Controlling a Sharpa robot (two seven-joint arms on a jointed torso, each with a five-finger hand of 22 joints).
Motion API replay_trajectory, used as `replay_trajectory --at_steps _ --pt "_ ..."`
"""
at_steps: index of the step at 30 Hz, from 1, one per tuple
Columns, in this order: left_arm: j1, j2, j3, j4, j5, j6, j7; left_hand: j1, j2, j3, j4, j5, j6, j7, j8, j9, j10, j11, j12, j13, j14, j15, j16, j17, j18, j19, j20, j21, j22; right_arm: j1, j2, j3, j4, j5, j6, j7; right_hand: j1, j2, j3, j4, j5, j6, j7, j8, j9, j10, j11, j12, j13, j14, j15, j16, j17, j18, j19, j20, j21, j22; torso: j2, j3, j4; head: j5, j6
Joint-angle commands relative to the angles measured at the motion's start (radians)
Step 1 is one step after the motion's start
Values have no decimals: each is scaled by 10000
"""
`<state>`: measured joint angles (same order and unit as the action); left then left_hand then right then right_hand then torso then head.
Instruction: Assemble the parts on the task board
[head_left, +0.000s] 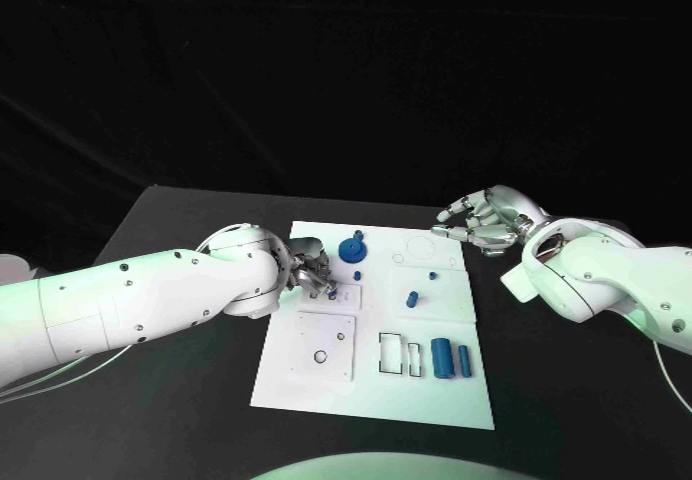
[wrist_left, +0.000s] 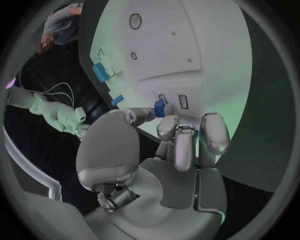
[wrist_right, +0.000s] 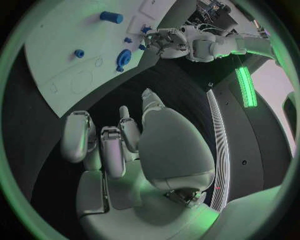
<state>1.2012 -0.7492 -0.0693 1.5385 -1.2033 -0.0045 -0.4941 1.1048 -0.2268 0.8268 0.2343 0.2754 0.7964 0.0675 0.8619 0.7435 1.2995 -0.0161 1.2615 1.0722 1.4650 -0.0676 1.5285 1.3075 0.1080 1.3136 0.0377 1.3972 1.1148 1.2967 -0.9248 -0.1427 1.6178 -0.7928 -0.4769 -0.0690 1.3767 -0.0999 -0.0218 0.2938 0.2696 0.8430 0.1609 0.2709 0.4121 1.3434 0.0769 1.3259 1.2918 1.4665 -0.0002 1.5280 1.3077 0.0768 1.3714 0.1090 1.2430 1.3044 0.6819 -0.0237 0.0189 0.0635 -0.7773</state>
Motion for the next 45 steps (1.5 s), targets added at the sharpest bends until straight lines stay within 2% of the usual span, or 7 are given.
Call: replay_trajectory --at_steps 1,21,37,45 --pt "-3 42 -4 -7 -594 364 -42 -50 -104 2113 -2089 64 174 -76 34 26 107 -1 60 7 840 -68 46 1883 -163 103 -8 46 26 -11 -1 1 -1 -113 119 31 -8 57 -64 -12 47 -62 -4 40 0 -54 8 -64 -17 739 56 -28 1380 92 -59 21 -53 -9 -5 -1 0 -7 -9" --pt "-5 84 -16 10 -457 1016 -102 -97 -135 2100 -2101 243 210 -94 41 36 133 -18 61 17 840 -83 44 1882 -167 120 -19 57 50 -32 17 1 -20 -114 119 29 -82 144 -60 -11 88 -64 -7 59 0 -59 5 -68 -30 738 53 -31 1375 96 -62 19 -72 -17 -8 -1 4 -4 -37" --pt "-5 135 -15 -34 -190 1060 -103 -104 -132 2100 -2101 270 215 -97 40 37 132 -20 57 12 841 -85 45 1884 -166 117 -21 56 45 -55 37 1 -44 -129 117 23 -82 144 -60 -11 88 -64 -7 59 0 -59 5 -68 -30 738 53 -31 1375 96 -62 19 -72 -17 -4 11 1 3 -47" --pt "-1 214 -15 -95 2 1082 -91 -431 -40 1961 -1916 258 267 -146 54 69 180 -48 48 10 843 -100 44 1886 -169 117 -30 43 44 -64 42 1 -51 -129 114 16 -106 165 -63 -14 88 -67 -8 64 -1 -68 4 -78 -43 734 52 -39 1354 99 -69 18 -88 -27 -3 6 -1 2 -64"
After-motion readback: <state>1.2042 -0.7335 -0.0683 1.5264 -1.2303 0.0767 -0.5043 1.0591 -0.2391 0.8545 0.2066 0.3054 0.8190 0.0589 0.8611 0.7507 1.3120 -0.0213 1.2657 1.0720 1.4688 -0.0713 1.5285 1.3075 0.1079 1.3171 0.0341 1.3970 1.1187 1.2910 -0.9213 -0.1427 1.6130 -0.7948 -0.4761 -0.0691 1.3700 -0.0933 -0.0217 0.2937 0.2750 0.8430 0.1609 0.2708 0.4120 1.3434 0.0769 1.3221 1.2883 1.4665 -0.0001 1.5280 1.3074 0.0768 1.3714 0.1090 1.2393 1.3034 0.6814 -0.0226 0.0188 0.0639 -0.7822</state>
